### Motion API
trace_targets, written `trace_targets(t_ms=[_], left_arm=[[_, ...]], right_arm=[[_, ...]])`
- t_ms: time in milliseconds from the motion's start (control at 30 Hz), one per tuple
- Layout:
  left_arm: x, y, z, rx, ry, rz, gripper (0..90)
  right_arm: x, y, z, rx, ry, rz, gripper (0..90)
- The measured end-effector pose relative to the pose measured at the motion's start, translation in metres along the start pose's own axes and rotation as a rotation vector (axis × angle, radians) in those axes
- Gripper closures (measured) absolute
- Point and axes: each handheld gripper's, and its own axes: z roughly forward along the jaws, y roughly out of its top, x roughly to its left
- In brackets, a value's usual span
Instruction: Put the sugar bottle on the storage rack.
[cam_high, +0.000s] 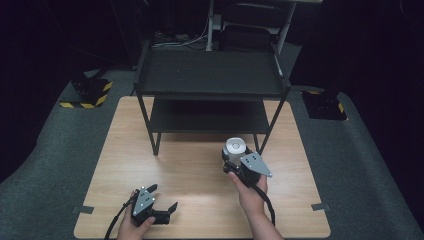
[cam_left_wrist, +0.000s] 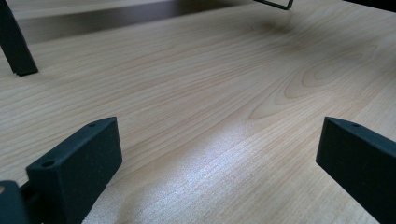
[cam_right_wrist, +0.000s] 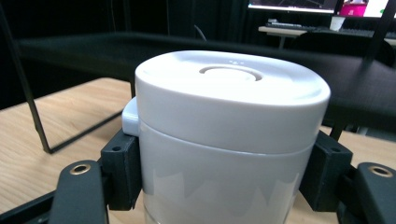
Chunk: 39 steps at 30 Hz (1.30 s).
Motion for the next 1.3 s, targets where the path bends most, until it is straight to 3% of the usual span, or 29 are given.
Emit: trace_targets(t_ms=[400,467,667,900,1300], left_arm=[[0.001,0.0,0.0,0.0,-0.003,-0.003,0.6],[0.001,0.0,0.0,0.0,-0.005,-0.002,0.6],[0.002,0.0,0.0,0.001,-0.01,-0.002,0.6],[0.004,0.0,0.0,0.003,-0.018,-0.002,0.6],[0.004,0.0,0.0,0.0,-0.021,-0.002,0.6]], right_arm=[[-0.001,0.061,-0.001,-0.029,0.009,0.005,29.6],[0.0,0.075,0.004,-0.034,0.004,0.003,29.6],[0.001,0.093,0.018,-0.037,-0.012,-0.002,29.6],[-0.002,0.105,0.047,-0.02,-0.045,-0.002,29.5],[-0.001,0.101,0.083,-0.012,-0.083,-0.006,29.5]])
